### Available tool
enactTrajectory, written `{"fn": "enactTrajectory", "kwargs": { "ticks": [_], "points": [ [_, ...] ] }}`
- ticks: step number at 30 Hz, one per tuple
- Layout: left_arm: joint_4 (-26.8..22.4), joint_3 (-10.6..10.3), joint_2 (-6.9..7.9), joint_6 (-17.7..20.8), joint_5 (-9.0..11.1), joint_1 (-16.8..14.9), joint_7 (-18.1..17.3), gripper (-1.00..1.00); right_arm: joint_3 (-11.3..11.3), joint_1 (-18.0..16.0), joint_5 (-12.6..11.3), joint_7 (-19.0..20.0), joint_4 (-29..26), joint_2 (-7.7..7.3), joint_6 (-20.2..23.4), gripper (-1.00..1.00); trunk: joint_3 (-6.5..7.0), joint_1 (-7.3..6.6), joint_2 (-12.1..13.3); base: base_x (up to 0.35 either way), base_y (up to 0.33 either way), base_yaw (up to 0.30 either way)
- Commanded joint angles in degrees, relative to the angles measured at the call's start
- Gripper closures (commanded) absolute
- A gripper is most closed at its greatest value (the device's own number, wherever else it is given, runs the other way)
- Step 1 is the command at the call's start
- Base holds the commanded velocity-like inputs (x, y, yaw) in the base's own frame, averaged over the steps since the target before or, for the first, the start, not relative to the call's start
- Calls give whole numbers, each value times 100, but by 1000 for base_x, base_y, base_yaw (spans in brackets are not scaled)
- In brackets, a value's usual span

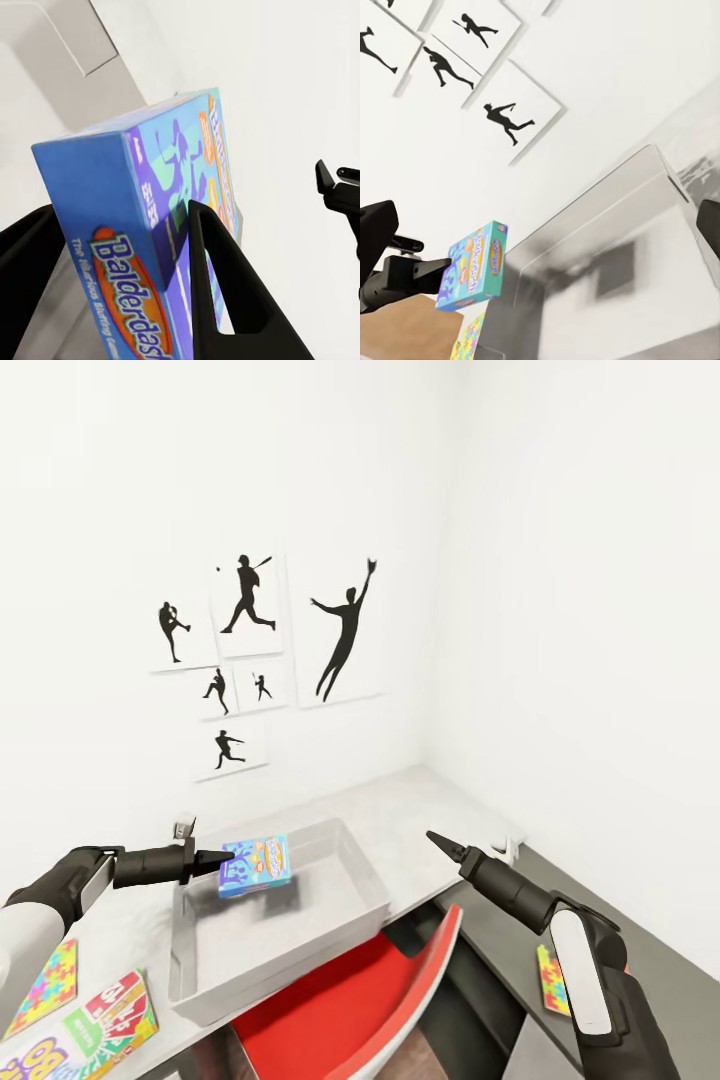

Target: Put all the toys in the child's room - the three board games (two on the bed and one on the table), the two jigsaw puzzles on the table, and the tennis ball on the table - inside the toy box on the table in the child's room.

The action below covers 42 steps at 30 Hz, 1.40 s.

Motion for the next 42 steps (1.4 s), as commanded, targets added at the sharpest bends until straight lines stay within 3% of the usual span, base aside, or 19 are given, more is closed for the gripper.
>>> {"fn": "enactTrajectory", "kwargs": {
  "ticks": [1, 13, 17, 19, 22, 36, 42],
  "points": [
    [0, -13, 2, 57, 22, -2, -8, 100, -16, -3, -4, 23, -3, 6, 37, -100, -3, 2, -4, 0, -107, 0],
    [6, 1, 1, 107, 21, -2, 146, 100, -16, -3, 1, 4, -22, 6, 37, -100, -3, 2, -4, 0, -57, 0],
    [31, 31, 1, 158, 56, -2, 844, 100, -16, -3, 4, -12, -19, 1, 37, -100, -3, 2, -4, 0, -3, 0],
    [44, 188, 1, 174, 63, -2, 1247, 100, -17, -3, 6, 2, -12, -2, 37, -100, -3, 2, -4, 0, 0, 0],
    [56, 321, -3, 198, 66, -2, 1531, 100, -21, -3, 4, 11, -9, -2, 37, -100, -3, 2, -4, 0, 0, 0],
    [95, 416, -16, 222, 63, -2, 2432, 100, -24, -3, 5, 28, -6, -10, 37, -100, -3, 2, -4, 0, 0, 0],
    [97, 408, -120, 227, 59, -2, 2834, 100, -24, -3, 8, 30, -1, -11, 37, -100, -3, 2, -4, 0, 0, 0]
  ]
}}
